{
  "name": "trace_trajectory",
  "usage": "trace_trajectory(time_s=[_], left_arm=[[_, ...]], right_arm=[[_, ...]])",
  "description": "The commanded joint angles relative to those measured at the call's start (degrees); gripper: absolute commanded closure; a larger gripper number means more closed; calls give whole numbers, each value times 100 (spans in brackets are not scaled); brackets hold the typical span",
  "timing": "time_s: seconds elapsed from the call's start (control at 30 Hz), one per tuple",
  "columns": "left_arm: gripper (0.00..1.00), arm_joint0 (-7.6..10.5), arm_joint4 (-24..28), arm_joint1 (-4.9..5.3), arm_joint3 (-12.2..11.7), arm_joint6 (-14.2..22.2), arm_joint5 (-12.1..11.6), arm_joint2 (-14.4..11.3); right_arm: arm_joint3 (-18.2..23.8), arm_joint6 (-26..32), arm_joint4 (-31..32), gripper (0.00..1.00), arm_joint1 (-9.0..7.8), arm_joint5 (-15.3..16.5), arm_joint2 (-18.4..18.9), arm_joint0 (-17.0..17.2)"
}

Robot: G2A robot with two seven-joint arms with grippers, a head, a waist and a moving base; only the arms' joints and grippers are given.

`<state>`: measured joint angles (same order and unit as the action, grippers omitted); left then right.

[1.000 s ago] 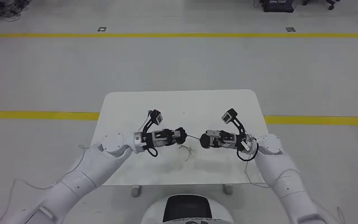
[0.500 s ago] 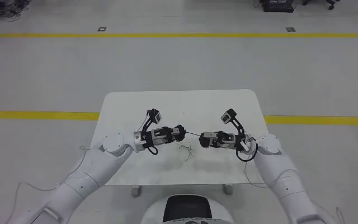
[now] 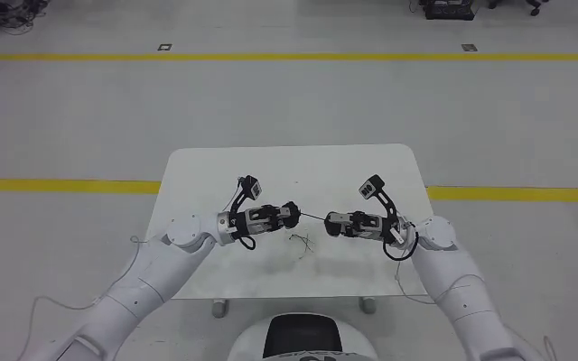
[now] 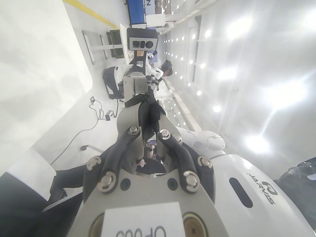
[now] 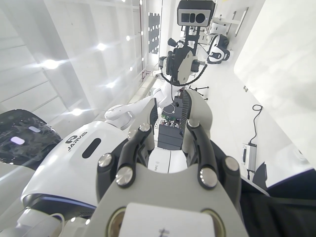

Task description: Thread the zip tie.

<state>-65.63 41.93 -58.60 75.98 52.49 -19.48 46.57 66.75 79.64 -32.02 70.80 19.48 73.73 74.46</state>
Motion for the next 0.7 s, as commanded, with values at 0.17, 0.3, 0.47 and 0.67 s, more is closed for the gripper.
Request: trace_trajectory(time_s=[0.17,0.3,0.47,0.67], left_arm=[[100,-26,-47,-51,-41,52,0,58],[100,-41,-70,-78,-59,74,0,94],[100,-60,-97,-102,-78,100,0,132],[100,-77,-131,-127,-93,128,0,173]], right_arm=[[-50,0,24,81,16,0,2,-23],[-55,0,47,81,22,0,-7,-33],[-59,0,74,86,27,0,-18,-36],[-64,0,108,94,29,0,-10,-37]])
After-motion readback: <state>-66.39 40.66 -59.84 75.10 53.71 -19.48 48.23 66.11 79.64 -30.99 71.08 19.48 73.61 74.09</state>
